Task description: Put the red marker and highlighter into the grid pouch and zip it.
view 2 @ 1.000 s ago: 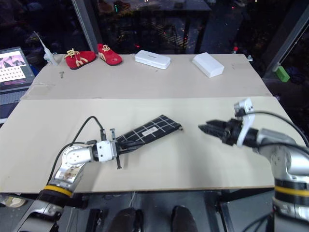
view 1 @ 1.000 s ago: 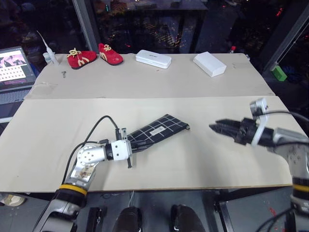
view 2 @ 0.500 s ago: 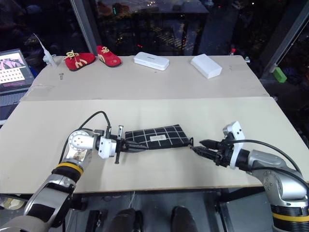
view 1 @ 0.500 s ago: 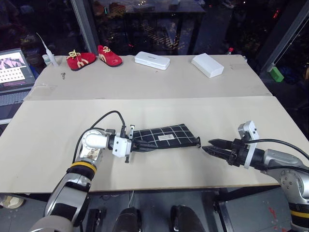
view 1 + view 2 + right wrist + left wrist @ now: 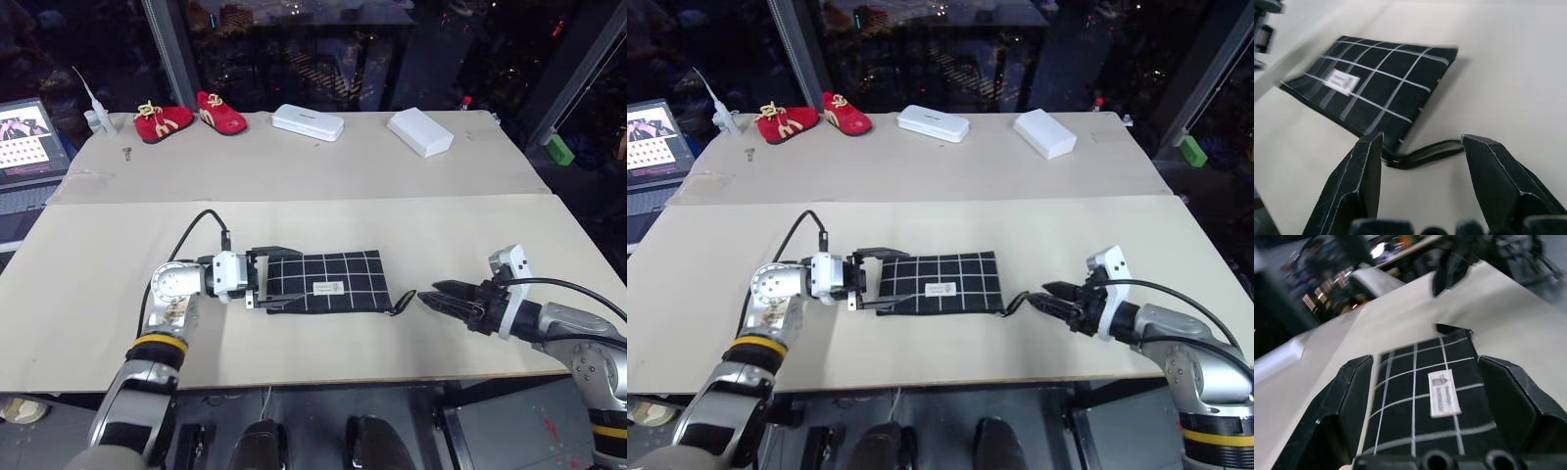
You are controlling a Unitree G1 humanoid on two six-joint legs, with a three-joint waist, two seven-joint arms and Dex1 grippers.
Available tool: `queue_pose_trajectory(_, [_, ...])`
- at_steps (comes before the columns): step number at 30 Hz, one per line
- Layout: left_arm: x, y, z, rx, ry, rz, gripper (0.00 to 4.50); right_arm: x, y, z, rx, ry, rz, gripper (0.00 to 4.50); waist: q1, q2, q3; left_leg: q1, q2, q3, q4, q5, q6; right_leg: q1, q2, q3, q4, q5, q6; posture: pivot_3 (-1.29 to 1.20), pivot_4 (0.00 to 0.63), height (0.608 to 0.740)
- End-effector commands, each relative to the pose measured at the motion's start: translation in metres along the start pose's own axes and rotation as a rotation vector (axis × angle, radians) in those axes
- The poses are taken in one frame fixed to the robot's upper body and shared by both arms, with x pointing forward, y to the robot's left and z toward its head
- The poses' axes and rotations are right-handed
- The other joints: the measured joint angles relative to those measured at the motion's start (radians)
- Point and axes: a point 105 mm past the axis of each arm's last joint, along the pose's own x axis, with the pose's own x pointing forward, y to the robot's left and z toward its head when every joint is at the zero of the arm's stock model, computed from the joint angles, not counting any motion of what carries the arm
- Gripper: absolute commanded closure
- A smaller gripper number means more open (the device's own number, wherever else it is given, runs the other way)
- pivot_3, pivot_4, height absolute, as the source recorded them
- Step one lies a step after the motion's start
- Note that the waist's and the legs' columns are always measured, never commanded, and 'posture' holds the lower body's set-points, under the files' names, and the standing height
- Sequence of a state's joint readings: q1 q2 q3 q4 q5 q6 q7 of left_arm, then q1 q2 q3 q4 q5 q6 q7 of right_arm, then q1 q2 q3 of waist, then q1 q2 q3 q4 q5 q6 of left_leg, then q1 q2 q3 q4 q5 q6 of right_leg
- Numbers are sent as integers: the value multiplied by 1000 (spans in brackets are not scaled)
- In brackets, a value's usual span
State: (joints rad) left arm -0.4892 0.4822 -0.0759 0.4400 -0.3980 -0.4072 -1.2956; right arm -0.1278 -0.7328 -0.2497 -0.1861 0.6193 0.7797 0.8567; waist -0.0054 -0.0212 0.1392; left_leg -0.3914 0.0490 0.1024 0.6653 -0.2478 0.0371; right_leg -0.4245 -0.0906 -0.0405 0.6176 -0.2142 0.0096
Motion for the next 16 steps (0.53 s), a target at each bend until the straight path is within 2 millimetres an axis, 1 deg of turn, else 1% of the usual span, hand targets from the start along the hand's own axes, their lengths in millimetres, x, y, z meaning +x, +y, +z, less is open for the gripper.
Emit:
queue_pose_trajectory(1, [-20,20,24,-245,-33,231,727,-9,-14,17,-64,-37,-35,1629,-6,0,0,0,0,0,0,0,0,0,0,0,1,0,0,0,150,740])
queue_pose_trajectory(2, [-29,22,24,-321,-25,299,727,-11,-19,18,-64,-38,-46,1629,-7,0,0,0,1,0,0,0,0,0,0,0,1,0,0,0,150,740])
queue_pose_trajectory(5, [-65,20,5,-479,123,532,727,-16,-35,20,-74,-47,-95,1629,-9,0,0,2,1,0,0,0,0,1,0,1,1,-1,2,0,150,740])
queue_pose_trajectory(7, [-89,15,-6,-520,205,662,727,-18,-43,20,-75,-59,-120,1629,-10,0,0,3,1,0,-1,0,0,1,0,1,1,-2,3,0,150,740])
queue_pose_trajectory(9, [-109,7,-11,-569,225,744,727,-19,-50,20,-70,-75,-138,1629,-9,0,0,3,0,1,-1,0,0,1,0,2,1,-2,3,0,150,740])
queue_pose_trajectory(10, [-117,4,-12,-568,231,781,727,-18,-51,19,-68,-81,-142,1629,-8,0,0,3,0,1,-1,0,0,1,0,1,1,-1,1,0,150,740])
queue_pose_trajectory(12, [-127,0,-13,-563,241,833,727,-16,-52,18,-66,-92,-139,1629,-3,0,0,3,0,1,-1,0,0,1,0,1,1,0,0,0,150,740])
queue_pose_trajectory(14, [-139,-7,-19,-572,259,902,727,-7,-55,12,-51,-99,-144,1629,3,0,0,3,0,1,-1,0,0,1,0,1,0,0,0,0,150,740])
queue_pose_trajectory(16, [-144,-9,-23,-585,250,944,727,0,-58,8,-30,-109,-156,1629,3,0,0,4,0,2,-1,0,-1,2,0,1,-1,0,-1,0,150,740])
